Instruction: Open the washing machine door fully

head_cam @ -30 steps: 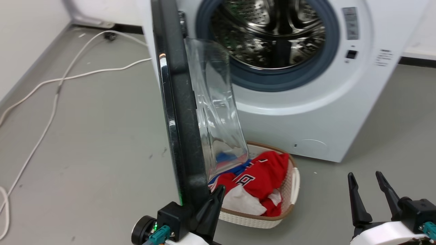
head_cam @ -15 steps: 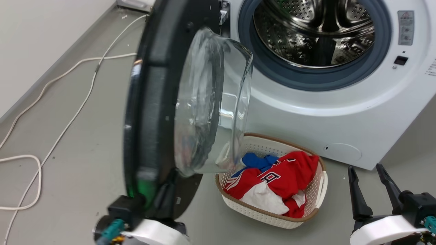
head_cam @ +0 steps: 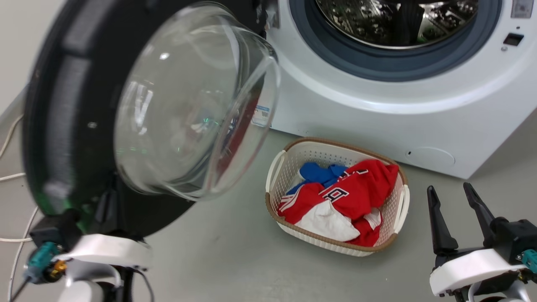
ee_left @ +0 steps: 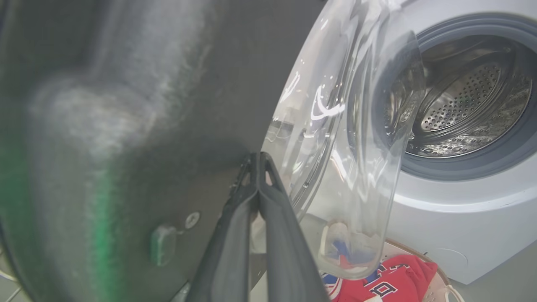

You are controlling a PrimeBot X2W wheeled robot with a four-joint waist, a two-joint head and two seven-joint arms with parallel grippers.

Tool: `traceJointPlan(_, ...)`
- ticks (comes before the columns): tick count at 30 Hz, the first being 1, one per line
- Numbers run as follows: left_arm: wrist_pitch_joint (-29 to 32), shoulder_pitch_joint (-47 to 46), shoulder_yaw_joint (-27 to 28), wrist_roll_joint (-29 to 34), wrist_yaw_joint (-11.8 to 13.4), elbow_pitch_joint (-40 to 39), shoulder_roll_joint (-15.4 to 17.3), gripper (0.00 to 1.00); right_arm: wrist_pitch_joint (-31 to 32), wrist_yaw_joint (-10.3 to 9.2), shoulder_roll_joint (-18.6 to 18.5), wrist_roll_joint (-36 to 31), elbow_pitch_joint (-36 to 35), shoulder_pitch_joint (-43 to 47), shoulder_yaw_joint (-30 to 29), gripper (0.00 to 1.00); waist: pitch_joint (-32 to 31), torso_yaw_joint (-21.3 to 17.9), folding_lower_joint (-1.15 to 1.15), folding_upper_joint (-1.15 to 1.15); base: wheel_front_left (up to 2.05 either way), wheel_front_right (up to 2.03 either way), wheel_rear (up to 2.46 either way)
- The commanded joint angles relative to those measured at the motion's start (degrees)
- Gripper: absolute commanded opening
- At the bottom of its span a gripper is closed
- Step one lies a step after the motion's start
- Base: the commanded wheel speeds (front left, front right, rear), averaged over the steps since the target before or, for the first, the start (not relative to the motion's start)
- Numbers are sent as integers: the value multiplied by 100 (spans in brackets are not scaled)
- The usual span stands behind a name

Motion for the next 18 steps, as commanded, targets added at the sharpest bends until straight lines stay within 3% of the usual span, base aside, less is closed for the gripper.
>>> traceJointPlan(1, -45, -144, 103, -28, -29, 131, 116, 0, 7, -1, 12, -28, -42, -95, 6, 100, 114, -66, 0, 0, 0, 0, 0)
traceJointPlan(11, -248, -614, 700, -316, -94, 1048, 533, 0, 37, -1, -3, -57, 11, -246, 15, 100, 346, -221, 0, 0, 0, 0, 0)
traceJointPlan(18, -406, -1041, 992, -548, -343, 1841, 785, 0, 48, -1, -8, -22, 84, -306, -6, 100, 373, -247, 0, 0, 0, 0, 0)
